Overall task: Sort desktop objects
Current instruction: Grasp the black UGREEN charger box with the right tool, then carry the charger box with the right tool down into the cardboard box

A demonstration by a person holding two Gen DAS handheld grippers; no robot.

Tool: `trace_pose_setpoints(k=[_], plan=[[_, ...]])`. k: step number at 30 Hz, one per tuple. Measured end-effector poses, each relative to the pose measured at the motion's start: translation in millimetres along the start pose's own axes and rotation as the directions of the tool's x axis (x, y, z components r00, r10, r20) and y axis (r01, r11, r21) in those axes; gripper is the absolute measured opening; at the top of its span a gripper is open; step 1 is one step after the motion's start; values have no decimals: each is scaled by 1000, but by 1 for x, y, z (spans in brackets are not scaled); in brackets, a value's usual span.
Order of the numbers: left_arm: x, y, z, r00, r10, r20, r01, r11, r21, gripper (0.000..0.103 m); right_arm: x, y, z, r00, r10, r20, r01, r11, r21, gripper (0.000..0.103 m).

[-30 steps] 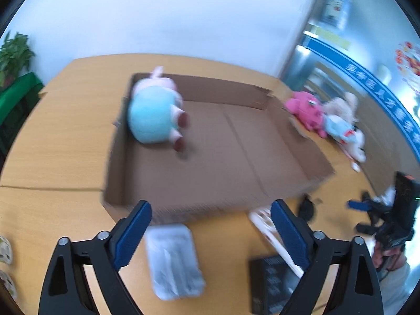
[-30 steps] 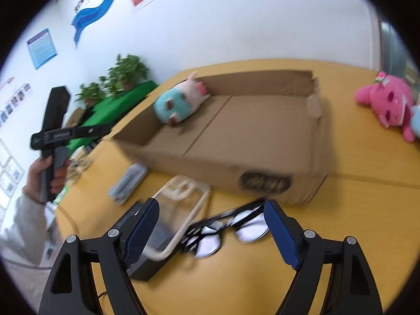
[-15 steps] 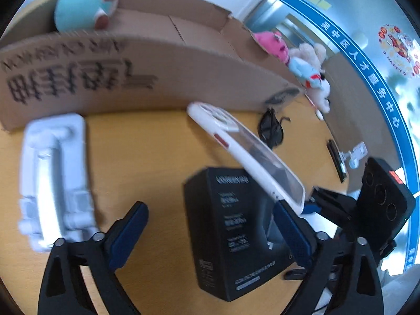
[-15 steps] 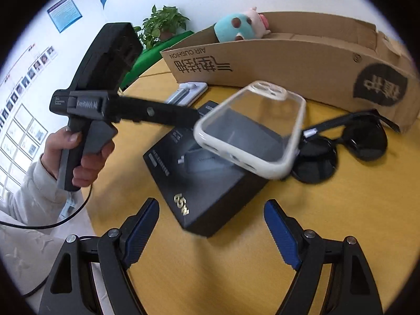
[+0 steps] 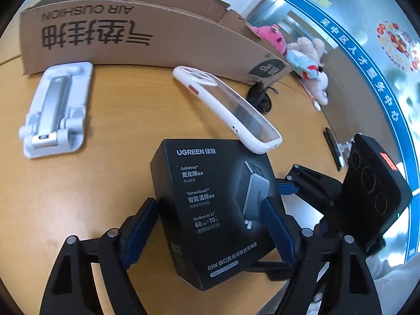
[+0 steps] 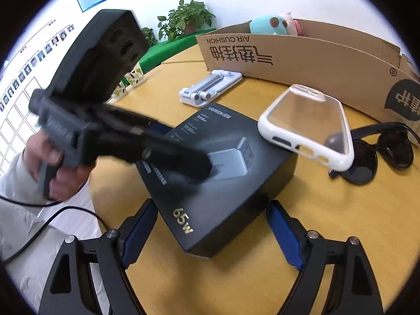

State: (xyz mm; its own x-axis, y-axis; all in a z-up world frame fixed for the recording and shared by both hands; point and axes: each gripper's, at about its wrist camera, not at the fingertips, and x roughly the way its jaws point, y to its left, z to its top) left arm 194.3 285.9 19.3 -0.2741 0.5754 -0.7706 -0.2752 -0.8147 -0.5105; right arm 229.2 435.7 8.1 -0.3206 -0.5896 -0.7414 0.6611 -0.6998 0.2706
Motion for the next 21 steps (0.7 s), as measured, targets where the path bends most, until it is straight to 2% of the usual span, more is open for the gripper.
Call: trace_pose_setpoints(k=[5,9,12,17,21], plan=[[-12,-1,-6,999,47,9,-47,998,-43,79,-4,17,1,999,-52,5,52,995,-82,83],[-45,-4,-14,995,78,59,-74,995,-67,79,-10,29,11,999,-28,21,31,991,-129,83],[-75,-8,-13,986,118,116,-110,991,-78,79,-15,41,27,998,-2,60,12,987,-160,83],[-116,-24,11,960,157,233,-153,988,-33,79,-32,51,59,987,23,156,11,976,-217,83],[-132,-40,46,945,140,294,-152,988,20,79,-52,43,90,972,-15,234,72,969,-236,83]])
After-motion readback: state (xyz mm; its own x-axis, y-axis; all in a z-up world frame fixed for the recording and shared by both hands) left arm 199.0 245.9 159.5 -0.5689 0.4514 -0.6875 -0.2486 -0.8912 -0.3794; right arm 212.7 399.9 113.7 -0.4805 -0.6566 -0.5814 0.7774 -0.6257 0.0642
